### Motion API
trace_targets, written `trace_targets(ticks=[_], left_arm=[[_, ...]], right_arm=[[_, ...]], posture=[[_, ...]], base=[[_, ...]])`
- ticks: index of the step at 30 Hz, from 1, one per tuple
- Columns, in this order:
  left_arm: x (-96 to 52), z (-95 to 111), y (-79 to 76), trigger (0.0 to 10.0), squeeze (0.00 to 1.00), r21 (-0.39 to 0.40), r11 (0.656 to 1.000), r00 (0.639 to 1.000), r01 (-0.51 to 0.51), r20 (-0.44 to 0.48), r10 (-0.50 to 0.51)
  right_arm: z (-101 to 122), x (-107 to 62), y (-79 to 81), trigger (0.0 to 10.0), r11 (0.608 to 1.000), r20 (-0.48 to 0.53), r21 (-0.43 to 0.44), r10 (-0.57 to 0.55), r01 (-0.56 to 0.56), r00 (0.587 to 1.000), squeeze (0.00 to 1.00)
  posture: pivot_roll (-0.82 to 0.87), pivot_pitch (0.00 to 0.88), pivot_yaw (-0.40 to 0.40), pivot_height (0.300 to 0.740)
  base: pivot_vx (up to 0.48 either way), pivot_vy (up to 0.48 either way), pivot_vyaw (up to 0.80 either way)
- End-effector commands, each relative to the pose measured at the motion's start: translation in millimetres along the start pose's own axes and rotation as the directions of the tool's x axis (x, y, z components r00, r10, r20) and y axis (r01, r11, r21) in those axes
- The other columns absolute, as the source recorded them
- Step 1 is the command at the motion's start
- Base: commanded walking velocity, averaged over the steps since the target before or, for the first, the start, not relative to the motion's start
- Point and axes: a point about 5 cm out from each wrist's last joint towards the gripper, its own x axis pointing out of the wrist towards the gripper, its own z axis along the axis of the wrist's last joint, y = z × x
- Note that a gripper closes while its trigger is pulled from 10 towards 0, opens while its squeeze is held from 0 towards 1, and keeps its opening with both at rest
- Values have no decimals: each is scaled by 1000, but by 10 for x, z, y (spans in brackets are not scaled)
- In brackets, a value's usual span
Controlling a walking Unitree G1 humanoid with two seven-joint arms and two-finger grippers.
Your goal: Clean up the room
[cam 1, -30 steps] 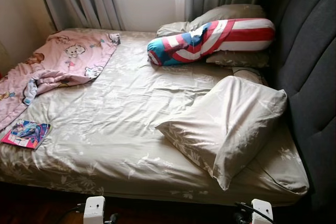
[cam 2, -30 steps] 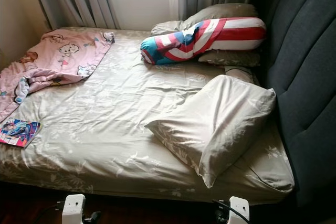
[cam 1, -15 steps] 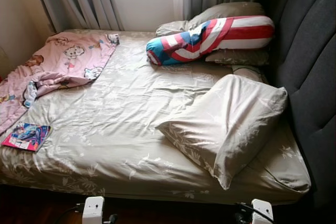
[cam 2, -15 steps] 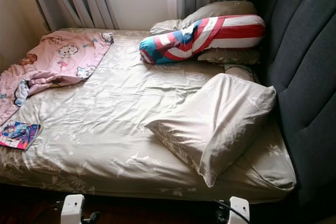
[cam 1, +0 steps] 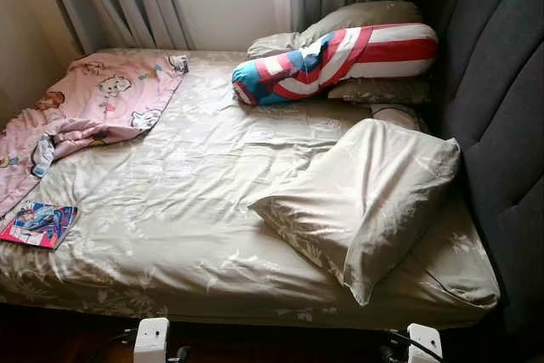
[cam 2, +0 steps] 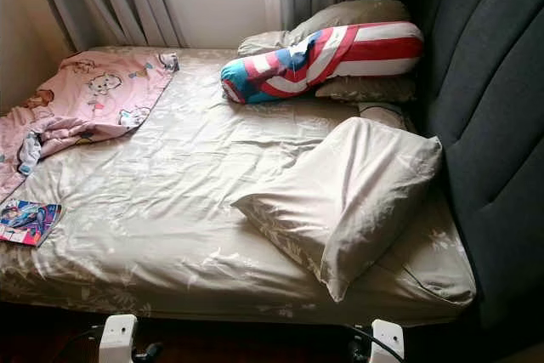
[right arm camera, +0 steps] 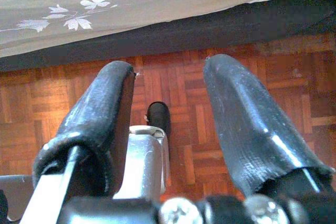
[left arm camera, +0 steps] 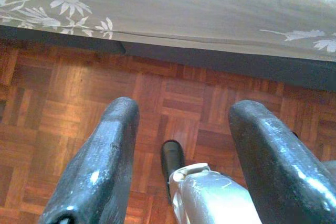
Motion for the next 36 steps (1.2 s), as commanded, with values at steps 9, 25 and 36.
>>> trace_targets(ticks=[9,25,36], left_arm=[[-10,-6,35,10000,0,1,1000,1000,-14,6,14],[-3,18,15,10000,0,-2,1000,1000,-15,19,15],[-2,28,14,10000,0,2,1000,1000,-12,27,12]], right_arm=[[-10,-1,1,10000,1000,-3,19,-7,7,1000,0],[8,-1,6,10000,1000,13,9,10,-10,1000,0],[1,-5,2,10000,1000,16,3,9,-9,1000,0]], posture=[[55,0,0,740],[56,0,-5,740],[57,0,-4,740]], base=[[275,0,-114],[283,0,-148],[285,0,0]])
